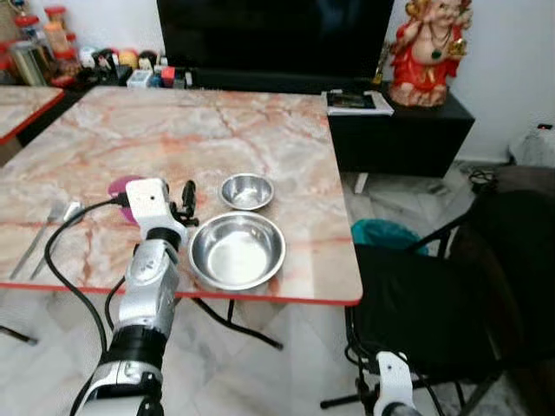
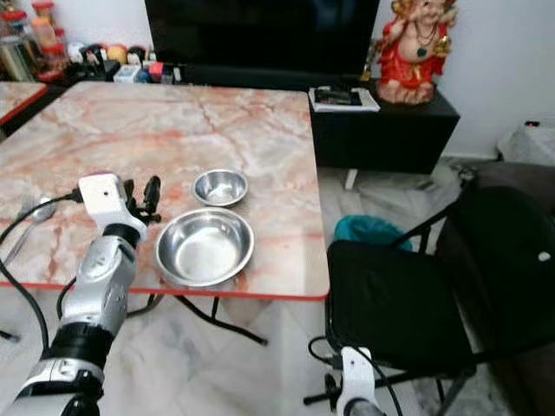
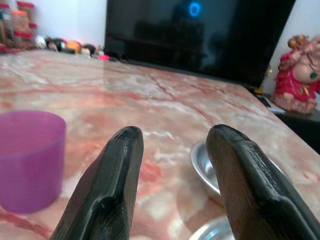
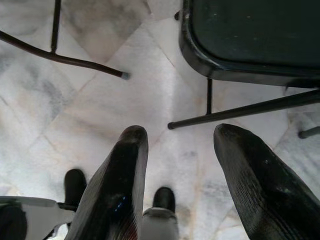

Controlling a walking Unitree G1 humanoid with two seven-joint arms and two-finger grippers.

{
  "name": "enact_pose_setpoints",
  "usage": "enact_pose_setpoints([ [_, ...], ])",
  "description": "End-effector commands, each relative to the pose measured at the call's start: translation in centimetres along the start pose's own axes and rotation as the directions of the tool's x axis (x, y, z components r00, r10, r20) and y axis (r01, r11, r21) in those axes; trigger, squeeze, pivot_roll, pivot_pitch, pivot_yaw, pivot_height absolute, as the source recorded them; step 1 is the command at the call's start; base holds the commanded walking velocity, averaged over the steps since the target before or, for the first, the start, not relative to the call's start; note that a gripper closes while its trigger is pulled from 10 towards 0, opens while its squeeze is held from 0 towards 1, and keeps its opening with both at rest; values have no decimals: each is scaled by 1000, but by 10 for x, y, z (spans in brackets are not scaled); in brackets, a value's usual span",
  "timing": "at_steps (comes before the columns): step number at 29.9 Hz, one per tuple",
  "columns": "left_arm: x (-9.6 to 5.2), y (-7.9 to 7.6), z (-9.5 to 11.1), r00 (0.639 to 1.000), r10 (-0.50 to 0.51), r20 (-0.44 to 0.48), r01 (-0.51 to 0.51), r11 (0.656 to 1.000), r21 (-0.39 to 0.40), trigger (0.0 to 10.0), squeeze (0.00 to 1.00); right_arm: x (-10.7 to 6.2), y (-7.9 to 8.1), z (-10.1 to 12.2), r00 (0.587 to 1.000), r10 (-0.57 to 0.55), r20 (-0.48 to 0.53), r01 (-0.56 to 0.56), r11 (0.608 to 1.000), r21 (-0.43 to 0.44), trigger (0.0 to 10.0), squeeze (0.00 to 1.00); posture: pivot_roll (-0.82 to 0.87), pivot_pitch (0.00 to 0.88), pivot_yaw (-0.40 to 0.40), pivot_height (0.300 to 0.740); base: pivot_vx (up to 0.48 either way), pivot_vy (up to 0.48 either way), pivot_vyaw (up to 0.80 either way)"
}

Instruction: Setting the table

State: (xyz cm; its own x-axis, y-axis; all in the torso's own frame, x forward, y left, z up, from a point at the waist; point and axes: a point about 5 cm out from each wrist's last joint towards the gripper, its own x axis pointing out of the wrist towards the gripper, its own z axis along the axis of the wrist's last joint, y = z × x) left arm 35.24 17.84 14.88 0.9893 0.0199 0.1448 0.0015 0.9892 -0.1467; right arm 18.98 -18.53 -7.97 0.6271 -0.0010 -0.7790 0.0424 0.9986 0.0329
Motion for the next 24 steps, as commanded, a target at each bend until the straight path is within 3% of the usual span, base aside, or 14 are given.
enact_pose_setpoints([
  [1,2,3,2,999,9,-33,-9,1000,-13,10000,0,-2,-3,-6,1000,-5,-20,5,1000,-7,10000,0,-24,0,-51,740,0,0,0],
  [5,5,8,2,997,46,-68,-48,999,-23,10000,0,-1,-3,-5,1000,-2,-18,2,1000,-6,10000,0,-28,0,-54,740,0,0,0],
  [6,6,9,4,996,61,-70,-63,998,-27,10000,1000,-1,-3,-4,1000,3,-15,-3,1000,-9,10000,0,-27,0,-62,740,0,0,0],
  [9,9,10,7,994,80,-71,-82,996,-26,10000,1000,-1,-4,-2,1000,12,-12,-12,1000,-19,10000,0,-27,0,-72,740,0,0,0],
  [13,11,3,3,987,63,-148,-80,991,-108,10000,1000,-1,-9,0,1000,-1,-11,1,1000,-15,10000,0,-31,0,-87,740,0,0,0],
  [14,11,0,2,985,40,-166,-61,991,-123,10000,0,-1,-10,0,1000,-2,-11,2,1000,-15,10000,0,-34,0,-90,740,0,0,0],
  [18,11,-2,-5,977,37,-210,-51,997,-61,10000,0,-1,-10,0,1000,-6,-10,6,1000,-11,10000,0,-39,0,-84,740,0,0,0],
  [24,15,-2,-10,964,26,-263,-61,990,-124,10000,0,-2,-8,-3,1000,-4,-14,4,1000,3,10000,0,-38,0,-72,740,0,0,0],
])
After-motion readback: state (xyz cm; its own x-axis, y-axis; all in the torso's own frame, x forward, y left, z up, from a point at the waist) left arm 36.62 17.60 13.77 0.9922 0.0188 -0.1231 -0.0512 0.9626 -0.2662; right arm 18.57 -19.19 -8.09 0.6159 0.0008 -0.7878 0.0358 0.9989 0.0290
